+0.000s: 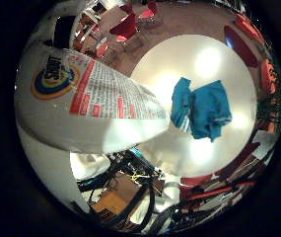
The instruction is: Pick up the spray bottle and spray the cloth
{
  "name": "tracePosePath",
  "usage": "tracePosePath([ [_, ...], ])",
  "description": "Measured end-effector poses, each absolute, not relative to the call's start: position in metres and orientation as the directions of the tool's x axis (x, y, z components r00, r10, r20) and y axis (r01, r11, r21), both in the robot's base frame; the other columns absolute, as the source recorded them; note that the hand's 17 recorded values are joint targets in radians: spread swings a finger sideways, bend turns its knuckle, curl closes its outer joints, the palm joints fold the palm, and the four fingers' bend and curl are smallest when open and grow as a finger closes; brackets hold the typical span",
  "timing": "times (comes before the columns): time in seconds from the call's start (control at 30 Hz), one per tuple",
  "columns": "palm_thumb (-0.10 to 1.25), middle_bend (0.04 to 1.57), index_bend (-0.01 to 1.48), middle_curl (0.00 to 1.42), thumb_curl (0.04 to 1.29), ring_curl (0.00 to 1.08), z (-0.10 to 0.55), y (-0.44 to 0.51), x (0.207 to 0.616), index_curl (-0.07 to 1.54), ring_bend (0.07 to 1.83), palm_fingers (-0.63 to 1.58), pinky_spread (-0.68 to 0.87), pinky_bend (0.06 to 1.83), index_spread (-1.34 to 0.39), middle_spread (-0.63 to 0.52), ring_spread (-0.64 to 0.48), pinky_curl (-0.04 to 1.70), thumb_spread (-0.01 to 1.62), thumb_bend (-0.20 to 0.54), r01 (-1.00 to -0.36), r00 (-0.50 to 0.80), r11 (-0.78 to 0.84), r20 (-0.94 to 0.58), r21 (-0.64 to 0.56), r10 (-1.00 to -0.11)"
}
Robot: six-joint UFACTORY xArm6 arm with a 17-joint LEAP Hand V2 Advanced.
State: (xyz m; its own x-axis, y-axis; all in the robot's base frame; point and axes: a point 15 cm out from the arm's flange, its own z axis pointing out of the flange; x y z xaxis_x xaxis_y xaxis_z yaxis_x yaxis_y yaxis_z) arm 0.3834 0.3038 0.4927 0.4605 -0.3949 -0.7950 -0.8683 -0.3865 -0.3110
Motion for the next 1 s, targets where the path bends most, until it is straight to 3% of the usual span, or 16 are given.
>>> tracePosePath([
  [0.43, 0.99, 1.37, 1.12, 0.61, 0.93, 0.58, 0.380, 0.343, 0.409, 0.77, 1.48, 1.19, -0.20, 1.01, -0.21, -0.07, -0.14, 1.32, 0.62, -0.020, -0.856, 0.487, -0.346, -0.823, -0.384, -0.292],
  [1.0, 0.95, 1.36, 1.11, 0.61, 0.93, 0.57, 0.310, 0.366, 0.418, 0.78, 1.47, 1.19, -0.21, 1.00, -0.21, -0.07, -0.15, 1.28, 0.62, -0.022, -0.875, 0.422, -0.378, -0.860, -0.302, -0.287],
])
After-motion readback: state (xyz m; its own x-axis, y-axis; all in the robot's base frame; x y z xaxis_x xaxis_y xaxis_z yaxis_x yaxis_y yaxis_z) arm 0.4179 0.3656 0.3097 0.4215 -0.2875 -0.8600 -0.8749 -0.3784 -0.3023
